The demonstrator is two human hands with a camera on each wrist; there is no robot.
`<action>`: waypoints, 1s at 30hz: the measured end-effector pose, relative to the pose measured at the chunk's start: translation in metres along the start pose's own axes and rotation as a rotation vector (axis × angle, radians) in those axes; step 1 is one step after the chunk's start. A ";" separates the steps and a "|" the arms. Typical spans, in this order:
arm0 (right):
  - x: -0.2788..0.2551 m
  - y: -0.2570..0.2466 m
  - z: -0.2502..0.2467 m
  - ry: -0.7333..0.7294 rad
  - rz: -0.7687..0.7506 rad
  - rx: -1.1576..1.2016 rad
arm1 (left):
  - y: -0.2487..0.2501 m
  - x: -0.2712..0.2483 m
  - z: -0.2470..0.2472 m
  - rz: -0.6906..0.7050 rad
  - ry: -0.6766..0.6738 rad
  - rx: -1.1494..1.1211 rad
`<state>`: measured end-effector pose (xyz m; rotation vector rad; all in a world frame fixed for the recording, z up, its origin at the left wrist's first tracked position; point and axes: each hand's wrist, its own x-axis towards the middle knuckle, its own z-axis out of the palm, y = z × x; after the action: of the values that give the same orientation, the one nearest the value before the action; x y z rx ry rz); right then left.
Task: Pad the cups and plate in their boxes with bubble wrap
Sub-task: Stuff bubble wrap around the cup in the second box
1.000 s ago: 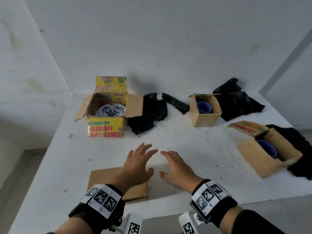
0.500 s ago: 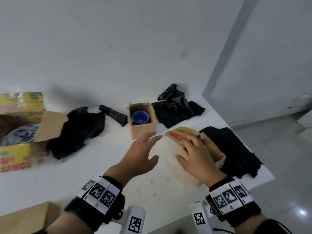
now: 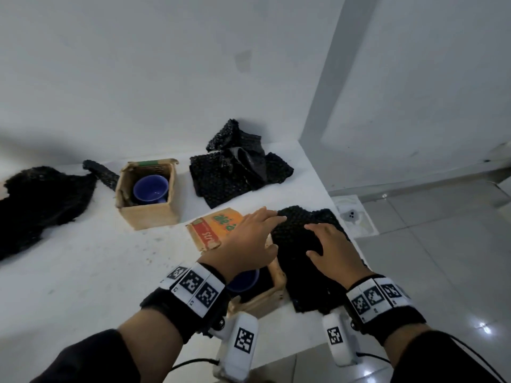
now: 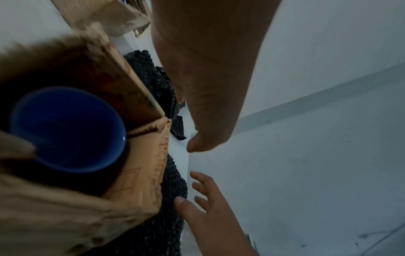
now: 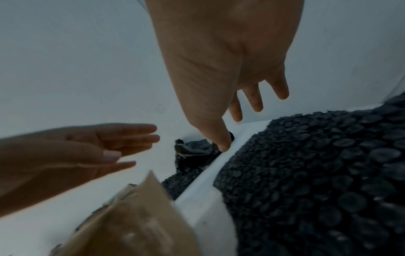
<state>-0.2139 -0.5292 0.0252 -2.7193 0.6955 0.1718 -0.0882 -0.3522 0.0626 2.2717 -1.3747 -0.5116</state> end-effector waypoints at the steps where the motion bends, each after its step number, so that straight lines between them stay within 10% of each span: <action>1: 0.006 0.008 0.002 -0.048 0.016 -0.030 | 0.003 0.011 0.004 -0.007 -0.019 0.004; 7: 0.023 0.030 0.026 -0.264 0.029 -0.207 | 0.013 0.067 0.034 -0.062 -0.171 0.043; 16: 0.043 0.043 0.033 0.034 -0.023 0.089 | 0.007 0.109 0.069 -0.096 -0.365 0.367; 24: 0.054 0.042 0.037 -0.077 -0.017 0.030 | 0.013 0.125 0.072 -0.209 -0.288 0.570; 30: 0.061 0.043 0.025 0.128 -0.001 0.231 | 0.009 0.136 0.041 -0.163 -0.159 0.358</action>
<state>-0.1829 -0.5837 -0.0220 -2.5253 0.7019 -0.0801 -0.0564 -0.4845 0.0211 2.6992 -1.4607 -0.5446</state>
